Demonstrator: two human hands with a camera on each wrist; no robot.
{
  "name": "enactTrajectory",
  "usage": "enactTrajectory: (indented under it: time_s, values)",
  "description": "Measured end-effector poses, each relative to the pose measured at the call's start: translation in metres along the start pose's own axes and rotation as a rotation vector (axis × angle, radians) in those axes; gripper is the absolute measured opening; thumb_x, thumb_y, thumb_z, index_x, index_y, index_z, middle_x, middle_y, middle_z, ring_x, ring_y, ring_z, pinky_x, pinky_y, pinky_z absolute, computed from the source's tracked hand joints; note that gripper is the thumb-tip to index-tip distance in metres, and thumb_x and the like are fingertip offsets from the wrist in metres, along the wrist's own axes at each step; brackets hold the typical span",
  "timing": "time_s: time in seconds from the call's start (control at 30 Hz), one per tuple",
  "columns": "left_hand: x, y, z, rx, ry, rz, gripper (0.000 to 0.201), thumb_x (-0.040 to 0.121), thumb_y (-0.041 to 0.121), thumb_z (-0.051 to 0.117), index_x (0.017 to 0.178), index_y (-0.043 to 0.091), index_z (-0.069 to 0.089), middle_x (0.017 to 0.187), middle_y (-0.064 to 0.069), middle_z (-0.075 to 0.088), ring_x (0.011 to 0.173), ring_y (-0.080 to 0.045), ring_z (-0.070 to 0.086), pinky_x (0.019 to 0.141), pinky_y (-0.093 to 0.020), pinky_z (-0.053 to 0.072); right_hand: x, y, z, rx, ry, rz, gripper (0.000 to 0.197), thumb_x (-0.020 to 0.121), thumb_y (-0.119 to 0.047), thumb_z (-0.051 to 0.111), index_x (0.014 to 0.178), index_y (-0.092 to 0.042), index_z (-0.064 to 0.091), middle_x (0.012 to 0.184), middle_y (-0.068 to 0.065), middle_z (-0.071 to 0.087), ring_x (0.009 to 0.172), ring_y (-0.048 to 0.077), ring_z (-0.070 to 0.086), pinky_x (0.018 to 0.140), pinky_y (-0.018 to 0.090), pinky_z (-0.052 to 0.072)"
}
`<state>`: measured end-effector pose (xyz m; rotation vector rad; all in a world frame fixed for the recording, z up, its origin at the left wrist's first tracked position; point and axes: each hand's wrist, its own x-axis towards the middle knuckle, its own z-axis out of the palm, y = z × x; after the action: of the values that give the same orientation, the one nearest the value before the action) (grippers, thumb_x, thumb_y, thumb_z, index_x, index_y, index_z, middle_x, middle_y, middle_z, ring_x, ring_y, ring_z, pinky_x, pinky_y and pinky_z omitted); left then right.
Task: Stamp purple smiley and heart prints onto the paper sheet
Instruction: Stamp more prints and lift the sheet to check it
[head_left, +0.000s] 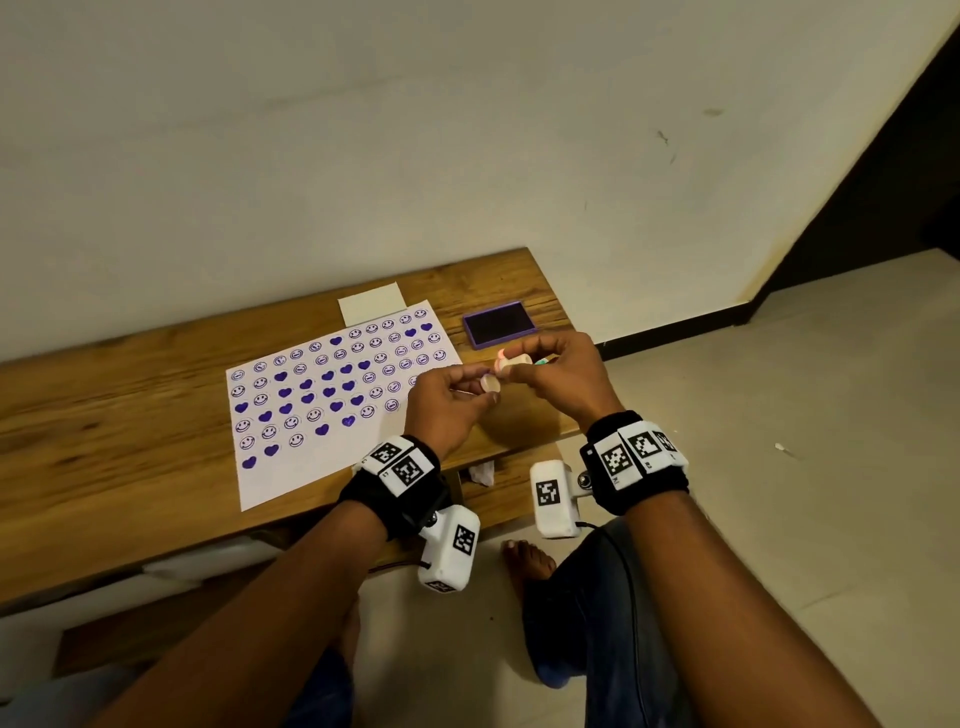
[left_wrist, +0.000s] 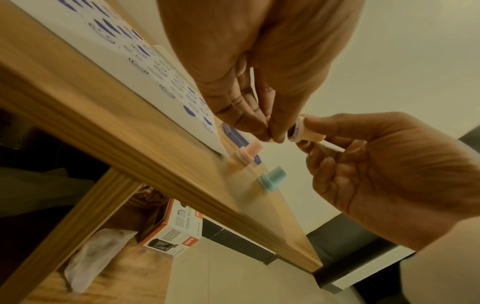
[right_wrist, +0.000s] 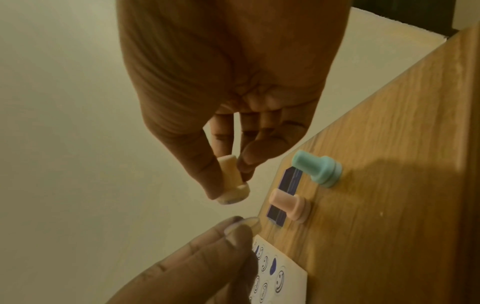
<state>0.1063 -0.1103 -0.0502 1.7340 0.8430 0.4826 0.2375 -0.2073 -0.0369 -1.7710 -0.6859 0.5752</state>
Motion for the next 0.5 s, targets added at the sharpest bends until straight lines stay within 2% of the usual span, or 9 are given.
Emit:
enactTrajectory:
  time_s: [0.13,0.27,0.5]
  values:
    - [-0.001,0.004,-0.004,-0.048,-0.014,0.004,0.034,0.075,0.005,0.078,0.107,0.013,0.071,0.084,-0.005,0.072,0.077,-0.015,0.068,0.076,-0.024,0.057,-0.001,-0.003,0.003,-0.012,-0.019,-0.005,0.016,0.076,-0.015,0.084,0.091,-0.014,0.079,0.084,-0.008,0.075,0.073,-0.004,0.066,0.067,0.024,0.048]
    - [-0.003,0.007,-0.006,-0.007,-0.036,0.041,0.038,0.075,0.006,0.079,0.110,0.017,0.071,0.086,-0.005,0.072,0.074,-0.016,0.067,0.076,-0.027,0.056,-0.003,-0.003,0.002,-0.007,-0.028,-0.012,0.014,0.077,-0.014,0.083,0.090,-0.013,0.078,0.084,-0.007,0.074,0.073,0.001,0.066,0.067,0.026,0.049]
    - [-0.004,0.011,-0.005,0.006,-0.038,0.075,0.038,0.075,0.007,0.078,0.111,0.015,0.071,0.085,-0.004,0.072,0.072,-0.015,0.065,0.079,-0.032,0.058,-0.005,-0.006,-0.001,-0.009,-0.077,-0.035,0.013,0.078,-0.012,0.081,0.091,-0.011,0.078,0.080,-0.007,0.075,0.068,-0.004,0.066,0.057,0.011,0.045]
